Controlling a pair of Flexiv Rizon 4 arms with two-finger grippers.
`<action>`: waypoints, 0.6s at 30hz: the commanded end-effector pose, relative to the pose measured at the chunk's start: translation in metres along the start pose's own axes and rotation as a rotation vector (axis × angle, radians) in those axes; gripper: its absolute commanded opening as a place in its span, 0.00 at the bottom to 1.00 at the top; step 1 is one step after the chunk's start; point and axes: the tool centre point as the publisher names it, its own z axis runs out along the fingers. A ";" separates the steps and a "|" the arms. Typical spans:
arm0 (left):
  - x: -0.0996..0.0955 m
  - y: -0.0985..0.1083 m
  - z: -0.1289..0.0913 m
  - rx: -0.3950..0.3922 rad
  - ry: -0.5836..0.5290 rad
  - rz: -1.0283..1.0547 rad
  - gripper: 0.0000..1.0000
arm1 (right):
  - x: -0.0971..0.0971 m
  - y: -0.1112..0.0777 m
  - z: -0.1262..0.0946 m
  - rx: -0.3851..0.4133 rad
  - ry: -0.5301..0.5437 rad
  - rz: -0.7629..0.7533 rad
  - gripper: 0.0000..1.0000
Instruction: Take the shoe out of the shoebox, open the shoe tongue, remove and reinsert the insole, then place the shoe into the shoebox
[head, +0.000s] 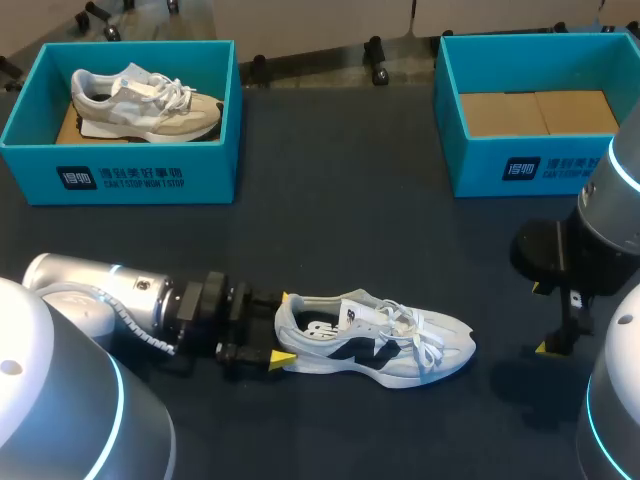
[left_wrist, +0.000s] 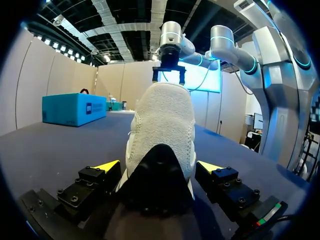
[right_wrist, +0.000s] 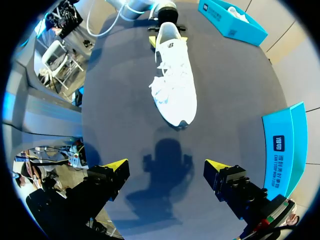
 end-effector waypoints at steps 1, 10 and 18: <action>0.000 0.001 0.005 -0.002 0.002 -0.001 1.00 | 0.001 -0.001 0.001 -0.001 -0.003 0.000 1.00; 0.001 0.002 0.013 0.006 0.002 -0.008 1.00 | 0.001 -0.001 0.001 -0.001 -0.003 0.000 1.00; 0.002 -0.001 0.017 0.013 0.004 -0.018 1.00 | 0.001 -0.001 0.001 -0.001 -0.003 0.000 1.00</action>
